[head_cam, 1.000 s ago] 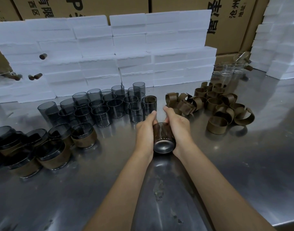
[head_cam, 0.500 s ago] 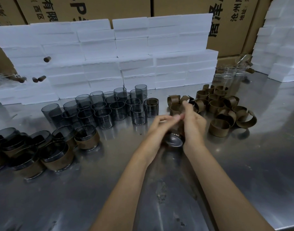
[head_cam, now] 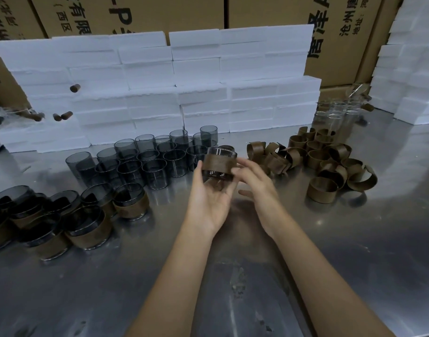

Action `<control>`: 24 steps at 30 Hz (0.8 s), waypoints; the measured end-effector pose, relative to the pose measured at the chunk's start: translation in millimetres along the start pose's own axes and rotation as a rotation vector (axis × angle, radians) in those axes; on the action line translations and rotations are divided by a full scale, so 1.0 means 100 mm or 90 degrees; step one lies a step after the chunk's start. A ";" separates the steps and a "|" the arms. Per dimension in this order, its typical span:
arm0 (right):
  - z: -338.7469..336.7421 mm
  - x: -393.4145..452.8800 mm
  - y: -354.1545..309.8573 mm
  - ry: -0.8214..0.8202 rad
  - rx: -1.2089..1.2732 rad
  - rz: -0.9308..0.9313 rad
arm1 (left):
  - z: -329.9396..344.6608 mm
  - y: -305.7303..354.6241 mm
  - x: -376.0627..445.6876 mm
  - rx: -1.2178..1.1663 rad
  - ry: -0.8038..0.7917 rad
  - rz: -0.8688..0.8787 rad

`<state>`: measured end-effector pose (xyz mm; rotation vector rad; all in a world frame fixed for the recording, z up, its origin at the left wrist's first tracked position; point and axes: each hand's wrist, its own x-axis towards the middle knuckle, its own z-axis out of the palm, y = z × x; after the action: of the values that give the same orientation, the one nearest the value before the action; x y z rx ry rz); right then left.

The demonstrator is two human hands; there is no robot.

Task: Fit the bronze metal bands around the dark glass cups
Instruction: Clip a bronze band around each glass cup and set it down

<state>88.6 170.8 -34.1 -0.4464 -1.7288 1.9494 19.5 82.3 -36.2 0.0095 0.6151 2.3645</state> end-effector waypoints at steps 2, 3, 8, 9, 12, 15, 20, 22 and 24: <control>0.06 -0.02 0.05 0.001 -0.052 -0.060 | -0.01 0.01 0.01 0.002 0.013 0.003; 0.07 -0.02 0.08 0.004 -0.074 -0.088 | -0.02 0.01 0.01 0.013 0.019 -0.002; 0.06 0.01 0.10 0.039 -0.046 -0.149 | -0.02 -0.05 0.03 0.232 0.048 0.050; 0.04 0.02 0.10 0.042 -0.043 -0.145 | -0.03 -0.06 0.04 0.272 0.049 0.071; 0.01 0.04 0.10 0.030 -0.056 -0.142 | -0.02 -0.07 0.05 0.363 0.072 0.119; 0.02 0.04 0.12 0.028 -0.059 -0.154 | -0.04 -0.04 0.06 0.403 0.087 0.164; 0.03 0.05 0.16 0.020 -0.050 -0.155 | -0.05 0.02 0.06 0.419 0.088 0.207; 0.03 0.05 0.17 0.019 -0.054 -0.152 | -0.03 0.03 0.04 0.427 0.090 0.204; 0.02 0.05 0.16 0.021 -0.065 -0.155 | -0.02 0.04 0.01 0.435 0.089 0.188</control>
<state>80.8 170.9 -49.5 -0.2861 -1.7761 1.6807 16.0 79.8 -36.5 0.2540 1.5511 2.3191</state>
